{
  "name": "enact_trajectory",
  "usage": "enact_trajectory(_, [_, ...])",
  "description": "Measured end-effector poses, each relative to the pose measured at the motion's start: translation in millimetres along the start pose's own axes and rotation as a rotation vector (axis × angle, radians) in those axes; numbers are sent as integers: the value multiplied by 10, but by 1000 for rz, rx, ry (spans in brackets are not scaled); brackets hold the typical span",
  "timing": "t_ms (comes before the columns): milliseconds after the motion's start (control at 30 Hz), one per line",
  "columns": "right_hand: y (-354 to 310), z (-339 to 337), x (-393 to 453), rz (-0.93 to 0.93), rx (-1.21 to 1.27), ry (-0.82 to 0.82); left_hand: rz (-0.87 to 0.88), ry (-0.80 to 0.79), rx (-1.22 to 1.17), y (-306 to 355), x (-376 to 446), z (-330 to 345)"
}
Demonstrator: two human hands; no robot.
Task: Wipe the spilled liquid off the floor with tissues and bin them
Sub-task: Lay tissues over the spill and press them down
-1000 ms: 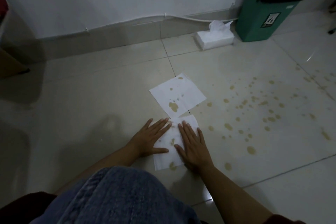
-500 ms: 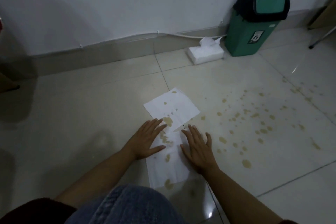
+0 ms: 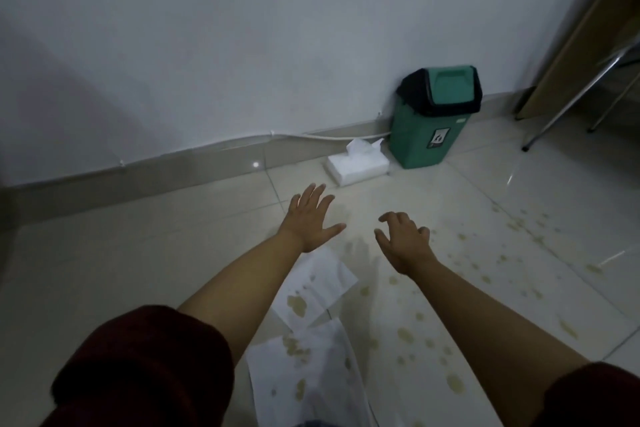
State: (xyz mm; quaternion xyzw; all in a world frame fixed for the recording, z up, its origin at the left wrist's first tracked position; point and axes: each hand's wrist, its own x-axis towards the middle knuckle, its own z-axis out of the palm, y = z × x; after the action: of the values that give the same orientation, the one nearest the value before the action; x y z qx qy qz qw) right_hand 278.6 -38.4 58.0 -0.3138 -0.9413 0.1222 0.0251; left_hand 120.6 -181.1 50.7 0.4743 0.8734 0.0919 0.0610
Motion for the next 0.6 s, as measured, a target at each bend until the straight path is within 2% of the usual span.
enact_trajectory(300, [111, -290, 353, 88, 63, 1, -62, -32, 8, 245, 605, -256])
enact_trajectory(600, [427, 125, 748, 50, 76, -78, -220, -162, -144, 158, 1173, 98])
